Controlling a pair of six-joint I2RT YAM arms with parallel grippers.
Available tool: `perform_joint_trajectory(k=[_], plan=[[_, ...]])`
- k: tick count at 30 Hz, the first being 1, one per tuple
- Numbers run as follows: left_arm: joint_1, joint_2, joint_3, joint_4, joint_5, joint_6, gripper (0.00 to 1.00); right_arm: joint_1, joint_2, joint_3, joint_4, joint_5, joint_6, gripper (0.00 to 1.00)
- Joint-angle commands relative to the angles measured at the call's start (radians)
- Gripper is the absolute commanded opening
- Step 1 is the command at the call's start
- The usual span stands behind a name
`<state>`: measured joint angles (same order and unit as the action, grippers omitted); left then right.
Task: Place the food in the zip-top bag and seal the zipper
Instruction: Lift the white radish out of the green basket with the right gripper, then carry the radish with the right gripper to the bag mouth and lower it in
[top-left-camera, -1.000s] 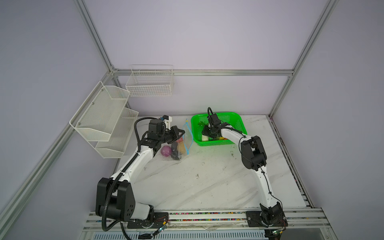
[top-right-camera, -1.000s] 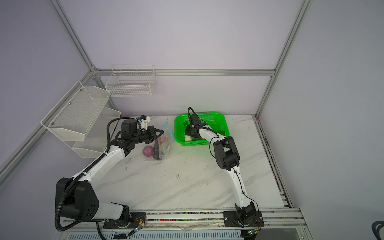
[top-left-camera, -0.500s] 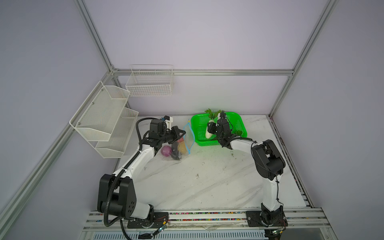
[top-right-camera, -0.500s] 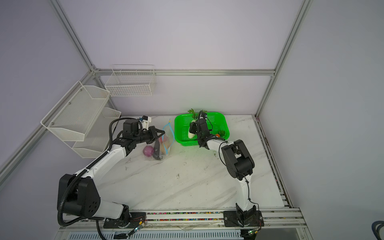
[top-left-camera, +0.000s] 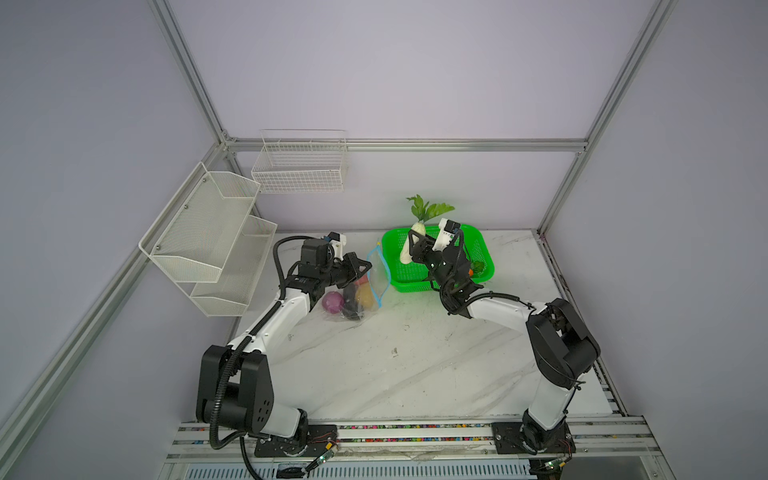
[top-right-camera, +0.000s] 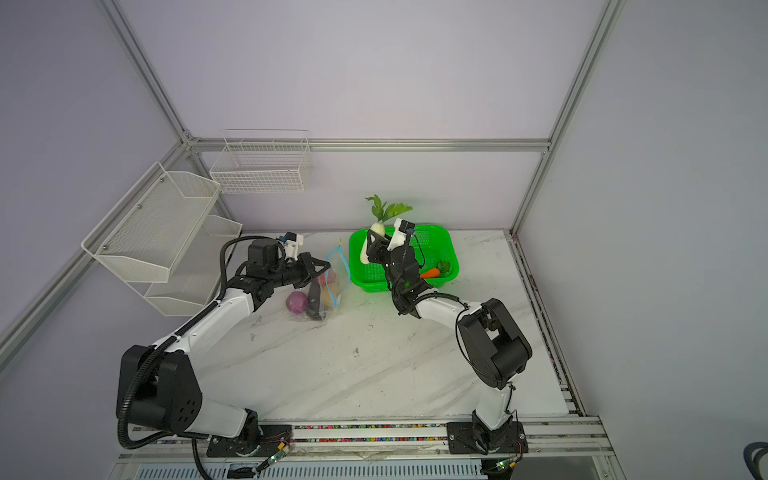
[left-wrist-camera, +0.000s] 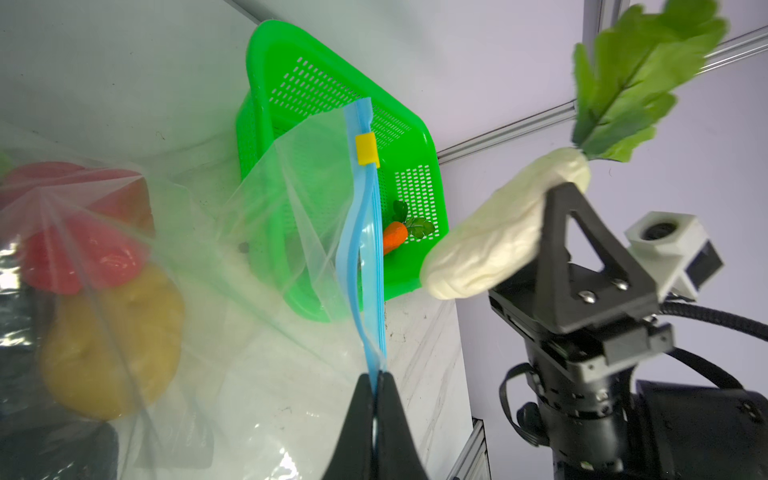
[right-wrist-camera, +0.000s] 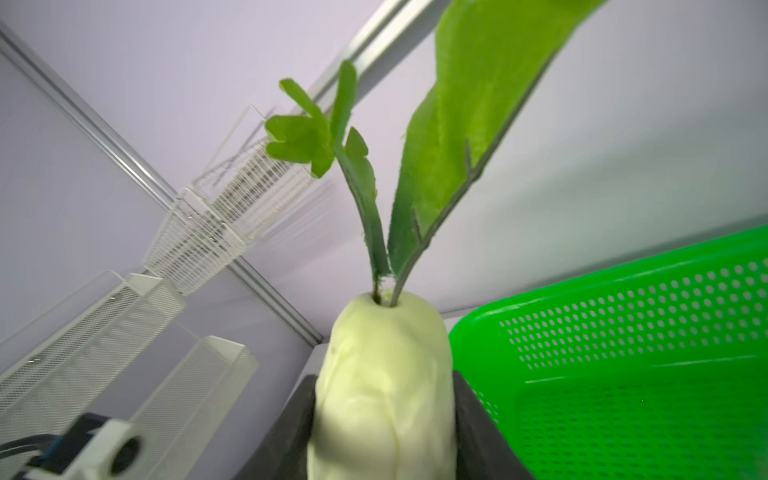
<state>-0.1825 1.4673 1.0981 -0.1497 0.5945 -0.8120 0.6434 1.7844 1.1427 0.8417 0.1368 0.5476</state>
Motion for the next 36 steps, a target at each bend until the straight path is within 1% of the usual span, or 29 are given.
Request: perform_joint_trajectory(k=[1, 6, 16, 24, 36], plan=[[0.007, 0.002, 0.028, 0.018, -0.007, -0.002, 0.0, 0.036, -0.024, -0.019, 0.084, 0.018, -0.001, 0.37], [0.007, -0.004, 0.034, 0.01, -0.014, 0.0, 0.0, 0.091, -0.021, -0.02, 0.115, 0.017, -0.004, 0.37], [0.007, -0.022, 0.06, -0.003, -0.019, 0.002, 0.0, 0.169, 0.016, -0.012, 0.116, 0.032, -0.042, 0.37], [0.008, -0.042, 0.071, -0.006, -0.019, 0.0, 0.0, 0.185, 0.042, -0.026, 0.11, 0.035, -0.06, 0.37], [0.007, -0.044, 0.09, -0.012, -0.018, 0.002, 0.0, 0.194, 0.052, -0.04, 0.1, -0.028, -0.109, 0.37]])
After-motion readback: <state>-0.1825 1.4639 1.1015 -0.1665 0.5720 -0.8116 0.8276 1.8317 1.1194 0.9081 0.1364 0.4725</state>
